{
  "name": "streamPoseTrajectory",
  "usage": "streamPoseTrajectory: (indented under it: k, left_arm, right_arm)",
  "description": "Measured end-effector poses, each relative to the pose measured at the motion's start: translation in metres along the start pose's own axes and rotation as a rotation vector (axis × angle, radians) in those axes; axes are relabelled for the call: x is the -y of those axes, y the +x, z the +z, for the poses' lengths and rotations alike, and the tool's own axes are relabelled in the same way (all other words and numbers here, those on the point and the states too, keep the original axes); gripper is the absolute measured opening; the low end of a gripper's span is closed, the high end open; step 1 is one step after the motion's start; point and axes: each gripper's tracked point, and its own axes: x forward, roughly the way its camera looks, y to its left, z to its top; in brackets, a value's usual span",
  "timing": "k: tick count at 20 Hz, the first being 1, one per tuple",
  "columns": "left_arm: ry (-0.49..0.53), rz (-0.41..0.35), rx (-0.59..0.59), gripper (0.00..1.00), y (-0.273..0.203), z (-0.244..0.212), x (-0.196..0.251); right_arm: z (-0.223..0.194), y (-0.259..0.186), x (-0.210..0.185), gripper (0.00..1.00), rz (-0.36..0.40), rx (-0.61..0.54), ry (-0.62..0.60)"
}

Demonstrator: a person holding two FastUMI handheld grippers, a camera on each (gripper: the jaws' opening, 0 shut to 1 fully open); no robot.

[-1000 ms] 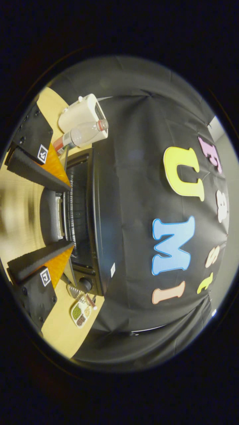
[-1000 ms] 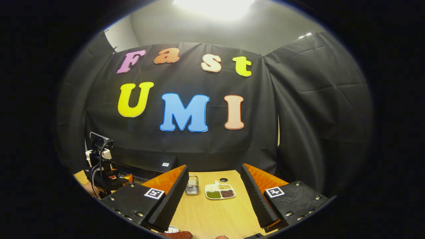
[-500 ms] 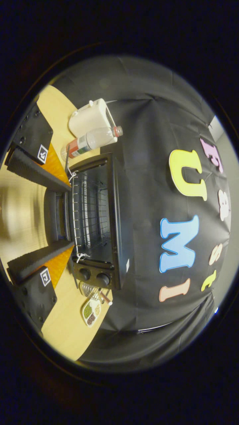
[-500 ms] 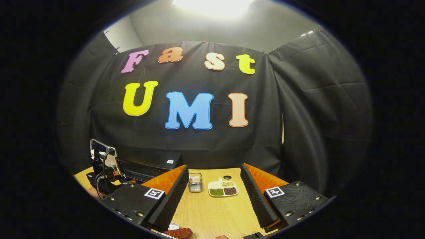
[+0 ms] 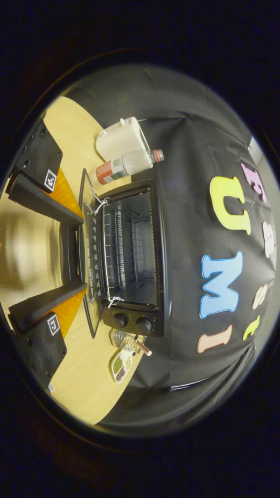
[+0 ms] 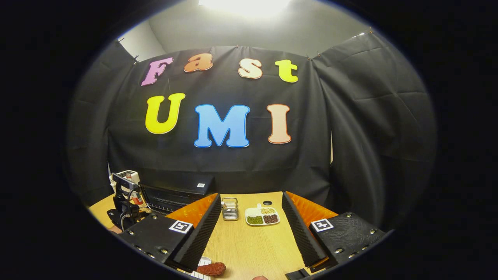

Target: Open the electric oven with the left hand, put the food in, and close the electric oven.

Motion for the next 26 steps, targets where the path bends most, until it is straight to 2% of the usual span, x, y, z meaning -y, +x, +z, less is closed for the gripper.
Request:
streamPoseTrajectory:
  k: [8,12,15,19,26]
  left_arm:
    - [0.006,0.007,-0.077,0.98,-0.004,-0.042,0.001]
    - [-0.008,0.025,-0.076,0.99,-0.015,-0.042,0.0]
    - [-0.023,0.051,-0.036,1.0,-0.035,-0.021,-0.005]
    - [-0.052,0.072,0.08,0.98,-0.075,0.034,-0.009]
    - [-0.082,0.094,0.267,1.0,-0.144,0.121,-0.015]
  right_arm:
    - [-0.014,-0.001,-0.006,0.95,0.05,-0.051,0.01]
    - [-0.02,0.001,-0.011,0.95,0.091,-0.064,0.01]
    - [-0.026,0.003,-0.016,0.95,0.135,-0.077,0.036]
    - [-0.052,0.01,-0.022,0.95,0.194,-0.129,0.076]
    - [-0.12,0.018,-0.04,0.96,0.326,-0.301,0.148]
